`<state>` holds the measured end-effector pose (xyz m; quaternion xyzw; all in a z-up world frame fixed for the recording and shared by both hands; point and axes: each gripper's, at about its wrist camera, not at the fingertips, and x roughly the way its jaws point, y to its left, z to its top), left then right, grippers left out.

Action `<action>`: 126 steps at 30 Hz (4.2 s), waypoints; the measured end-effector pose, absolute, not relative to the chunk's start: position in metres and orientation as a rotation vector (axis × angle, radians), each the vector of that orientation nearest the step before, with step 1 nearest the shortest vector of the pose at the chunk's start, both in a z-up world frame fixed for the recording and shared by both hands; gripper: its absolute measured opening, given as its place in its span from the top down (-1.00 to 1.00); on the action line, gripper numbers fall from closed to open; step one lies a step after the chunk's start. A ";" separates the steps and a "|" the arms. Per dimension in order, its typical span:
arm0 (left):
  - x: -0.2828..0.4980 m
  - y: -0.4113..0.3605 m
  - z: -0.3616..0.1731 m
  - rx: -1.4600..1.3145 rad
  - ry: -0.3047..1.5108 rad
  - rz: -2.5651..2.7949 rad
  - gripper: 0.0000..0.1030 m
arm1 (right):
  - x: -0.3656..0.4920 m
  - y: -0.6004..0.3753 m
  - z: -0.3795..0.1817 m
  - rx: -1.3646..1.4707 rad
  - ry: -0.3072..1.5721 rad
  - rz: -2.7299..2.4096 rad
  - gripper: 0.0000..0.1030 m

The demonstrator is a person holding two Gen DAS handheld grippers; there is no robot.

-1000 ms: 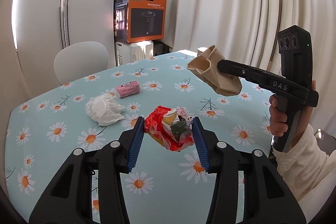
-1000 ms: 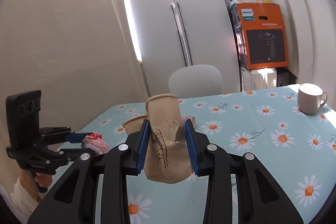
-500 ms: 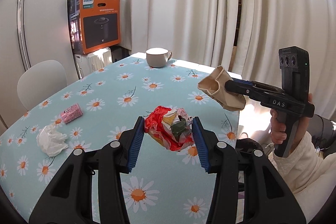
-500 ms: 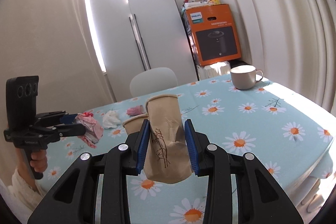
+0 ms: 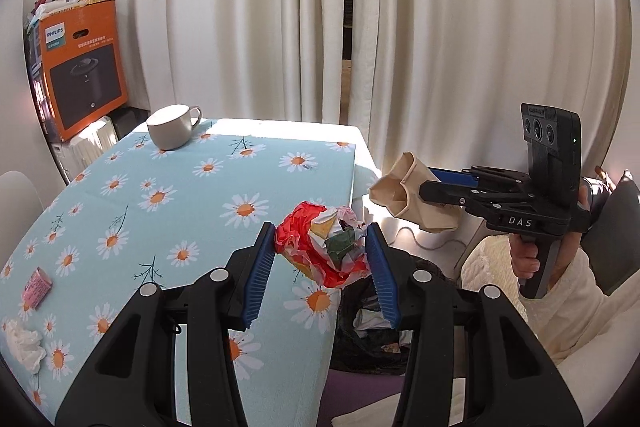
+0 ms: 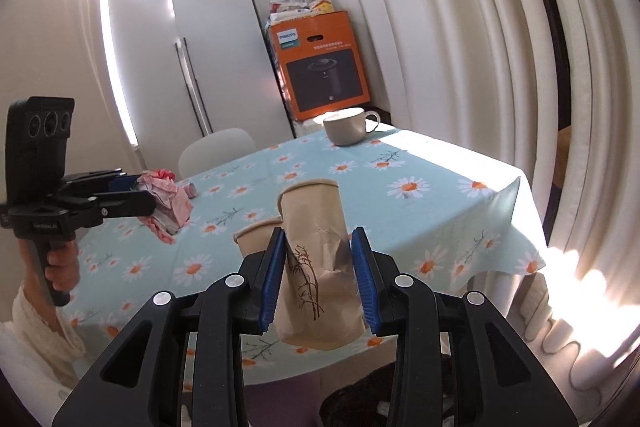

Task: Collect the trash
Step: 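Carry the paper cup and red wrapper to the black trash bag, then open both tools to drop the cup and wrapper into the bag, then bring both tools back over the pink tube and tissue, then grasp the pink snack tube with the right tool while the left tool grasps the white tissue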

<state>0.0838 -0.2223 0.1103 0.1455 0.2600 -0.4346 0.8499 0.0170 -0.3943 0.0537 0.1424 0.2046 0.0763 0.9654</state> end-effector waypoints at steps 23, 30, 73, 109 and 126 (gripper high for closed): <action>0.086 -0.316 0.119 0.432 0.478 -1.047 -0.89 | -0.025 -0.449 0.005 0.228 0.515 -0.158 -0.70; 0.105 -0.273 0.111 0.393 0.531 -0.944 -0.89 | -0.002 -0.444 0.020 0.138 0.514 -0.222 -0.72; 0.204 0.103 0.074 0.093 0.702 -0.201 -0.88 | 0.312 -0.117 0.120 0.043 0.579 0.454 -0.78; 0.219 0.142 0.060 -0.049 0.710 -0.207 -0.88 | 0.431 0.014 0.049 0.143 0.761 0.590 -0.21; 0.270 0.117 0.026 -0.057 0.843 -0.223 -0.88 | 0.345 0.024 0.096 -0.078 0.314 0.580 -0.22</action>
